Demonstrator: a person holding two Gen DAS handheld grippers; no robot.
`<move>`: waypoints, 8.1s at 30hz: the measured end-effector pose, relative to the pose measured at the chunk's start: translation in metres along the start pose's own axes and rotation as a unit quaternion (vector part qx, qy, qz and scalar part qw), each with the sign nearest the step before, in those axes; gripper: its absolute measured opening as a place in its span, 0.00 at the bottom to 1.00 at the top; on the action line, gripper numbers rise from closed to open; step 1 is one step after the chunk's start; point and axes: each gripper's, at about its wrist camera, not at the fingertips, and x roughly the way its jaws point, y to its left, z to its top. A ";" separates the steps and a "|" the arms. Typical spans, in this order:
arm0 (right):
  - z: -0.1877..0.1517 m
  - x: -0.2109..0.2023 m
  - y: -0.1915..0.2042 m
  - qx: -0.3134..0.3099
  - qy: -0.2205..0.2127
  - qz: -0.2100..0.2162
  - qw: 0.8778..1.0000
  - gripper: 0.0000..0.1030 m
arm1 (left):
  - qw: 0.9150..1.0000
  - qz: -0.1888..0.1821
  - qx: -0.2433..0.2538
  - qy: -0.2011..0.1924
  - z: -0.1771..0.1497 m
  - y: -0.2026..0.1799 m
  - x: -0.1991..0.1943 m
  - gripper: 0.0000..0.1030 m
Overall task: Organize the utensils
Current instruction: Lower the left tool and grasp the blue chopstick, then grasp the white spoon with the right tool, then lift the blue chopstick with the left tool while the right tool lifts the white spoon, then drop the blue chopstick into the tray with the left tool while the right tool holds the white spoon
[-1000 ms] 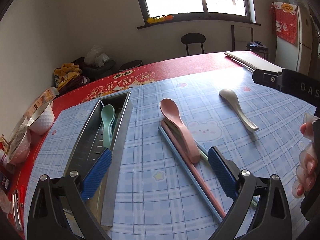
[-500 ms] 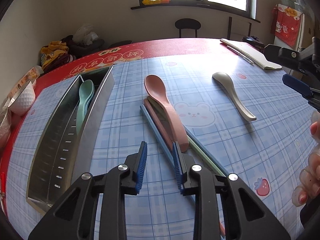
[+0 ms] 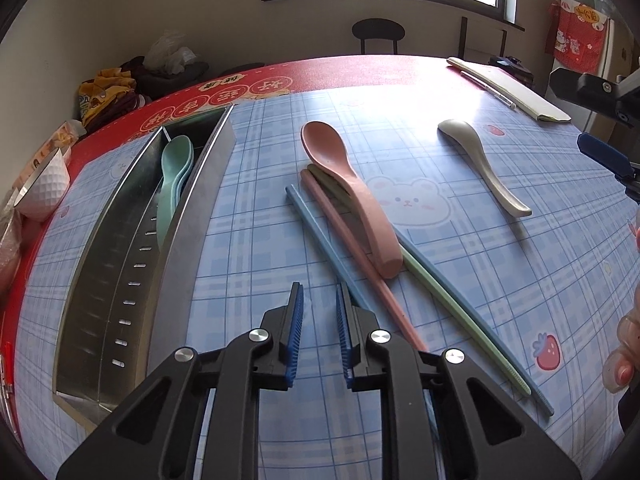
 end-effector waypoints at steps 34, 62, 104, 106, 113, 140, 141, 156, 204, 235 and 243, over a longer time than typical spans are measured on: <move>-0.002 0.003 -0.004 0.006 0.006 0.000 1.000 0.86 | 1.000 -0.013 0.005 0.012 0.002 0.000 -0.007 0.16; -0.004 0.008 -0.005 0.000 0.006 0.009 1.000 0.85 | 0.996 -0.069 -0.054 -0.033 0.002 0.024 -0.005 0.06; -0.007 0.110 0.019 -0.132 0.151 -0.129 0.971 0.27 | 0.962 -0.175 -0.134 -0.159 -0.003 0.068 -0.050 0.06; -0.005 0.117 0.025 -0.147 0.155 -0.145 0.966 0.28 | 0.962 -0.175 -0.135 -0.158 -0.003 0.068 -0.049 0.06; -0.003 0.121 0.027 -0.142 0.151 -0.151 0.967 0.26 | 0.962 -0.177 -0.141 -0.154 -0.004 0.071 -0.048 0.06; -0.025 0.086 0.041 -0.128 0.141 0.027 0.981 0.25 | 0.966 -0.174 -0.130 -0.141 -0.006 0.064 -0.039 0.06; -0.026 0.089 0.040 -0.128 0.149 0.027 0.980 0.26 | 0.966 -0.174 -0.130 -0.140 -0.006 0.064 -0.039 0.06; -0.022 0.076 0.034 -0.130 0.157 0.025 0.979 0.47 | 0.966 -0.178 -0.131 -0.137 -0.006 0.064 -0.037 0.06; -0.024 0.060 0.048 -0.095 0.089 0.078 0.988 0.17 | 0.955 -0.210 -0.164 -0.130 0.001 0.078 -0.049 0.06; -0.019 0.050 0.044 -0.072 0.081 0.096 0.989 0.17 | 0.989 -0.109 -0.101 -0.005 0.067 0.136 0.000 0.06; -0.018 0.050 0.042 -0.068 0.080 0.098 0.990 0.17 | 0.991 -0.097 -0.087 0.021 0.064 0.128 0.015 0.06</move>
